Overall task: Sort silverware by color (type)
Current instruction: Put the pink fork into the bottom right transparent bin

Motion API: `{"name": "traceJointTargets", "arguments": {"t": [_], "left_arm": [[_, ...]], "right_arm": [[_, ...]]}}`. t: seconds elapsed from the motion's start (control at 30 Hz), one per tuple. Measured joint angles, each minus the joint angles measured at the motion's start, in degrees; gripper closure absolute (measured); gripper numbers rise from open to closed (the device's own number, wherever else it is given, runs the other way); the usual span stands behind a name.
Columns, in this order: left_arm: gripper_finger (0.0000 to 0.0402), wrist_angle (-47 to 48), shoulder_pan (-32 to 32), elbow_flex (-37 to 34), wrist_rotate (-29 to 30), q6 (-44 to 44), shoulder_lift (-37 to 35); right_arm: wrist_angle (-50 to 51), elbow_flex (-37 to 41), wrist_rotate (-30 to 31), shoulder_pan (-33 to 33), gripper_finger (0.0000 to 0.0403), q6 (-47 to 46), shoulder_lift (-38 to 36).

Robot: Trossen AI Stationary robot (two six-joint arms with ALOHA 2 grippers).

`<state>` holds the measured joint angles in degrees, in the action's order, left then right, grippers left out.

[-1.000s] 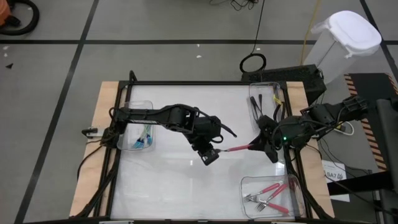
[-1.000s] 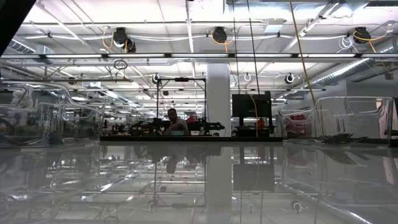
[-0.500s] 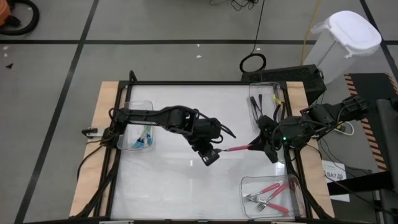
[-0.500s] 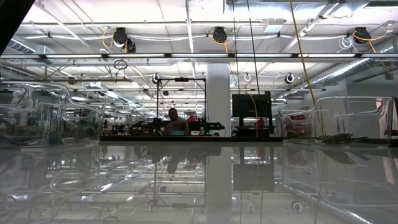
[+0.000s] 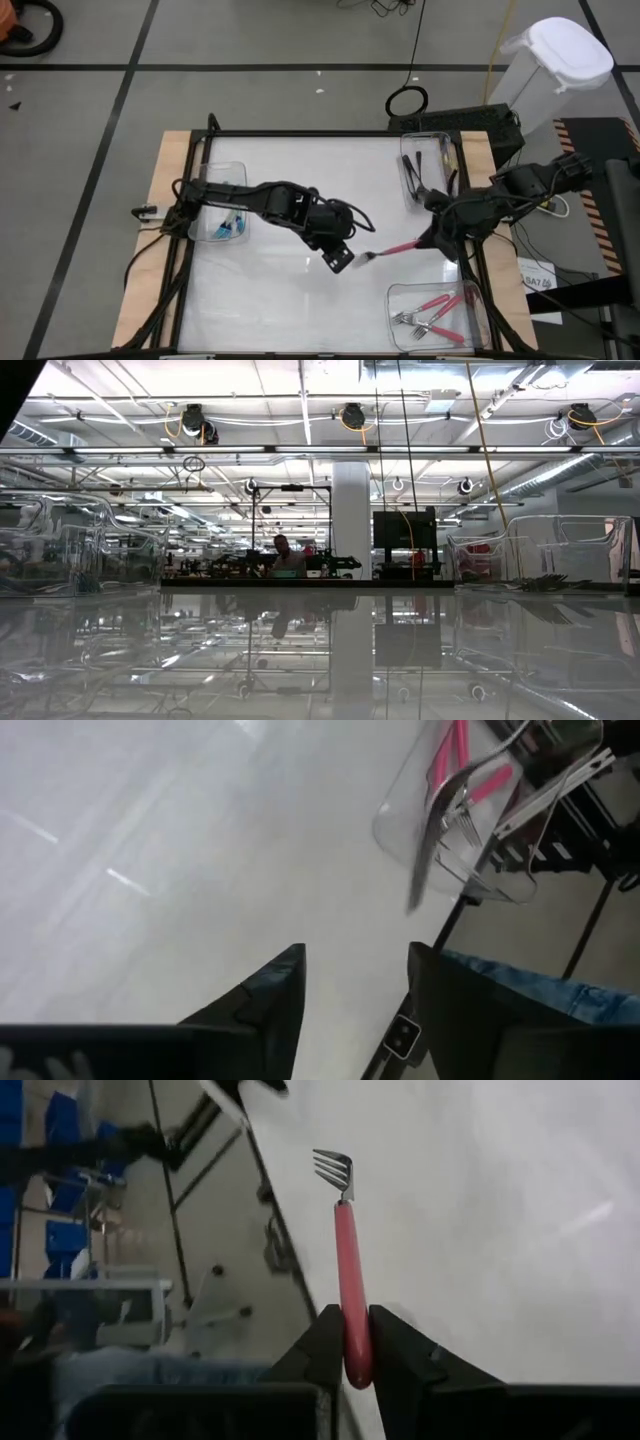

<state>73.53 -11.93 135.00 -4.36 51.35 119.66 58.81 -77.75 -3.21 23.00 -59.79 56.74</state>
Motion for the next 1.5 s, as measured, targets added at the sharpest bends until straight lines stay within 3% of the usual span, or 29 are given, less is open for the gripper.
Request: {"name": "traceJointTargets", "arguments": {"t": [0.37,0.63,0.97,1.17,1.5], "left_arm": [[0.0222,3.4,-1.9,0.0,0.1,-0.4,0.0],[0.0222,4.5,-2.8,0.0,0.0,0.5,0.0],[0.0222,4.5,-3.6,0.0,0.4,0.2,0.0],[0.0222,4.5,-3.5,0.0,1.9,-0.1,0.0],[0.0222,4.5,-3.4,0.0,3.0,-1.9,0.0]], "right_arm": [[10.5,-4.8,-0.9,10.6,0.0370,-14.3,-1.8],[11.1,-4.8,4.1,21.4,0.0374,-19.7,-1.8],[11.5,-4.8,14.1,39.5,0.0374,-34.0,-1.8],[10.9,-0.4,21.5,47.7,0.0374,-43.5,-1.1],[-0.2,12.4,31.6,56.3,0.0372,-59.5,0.4]]}}
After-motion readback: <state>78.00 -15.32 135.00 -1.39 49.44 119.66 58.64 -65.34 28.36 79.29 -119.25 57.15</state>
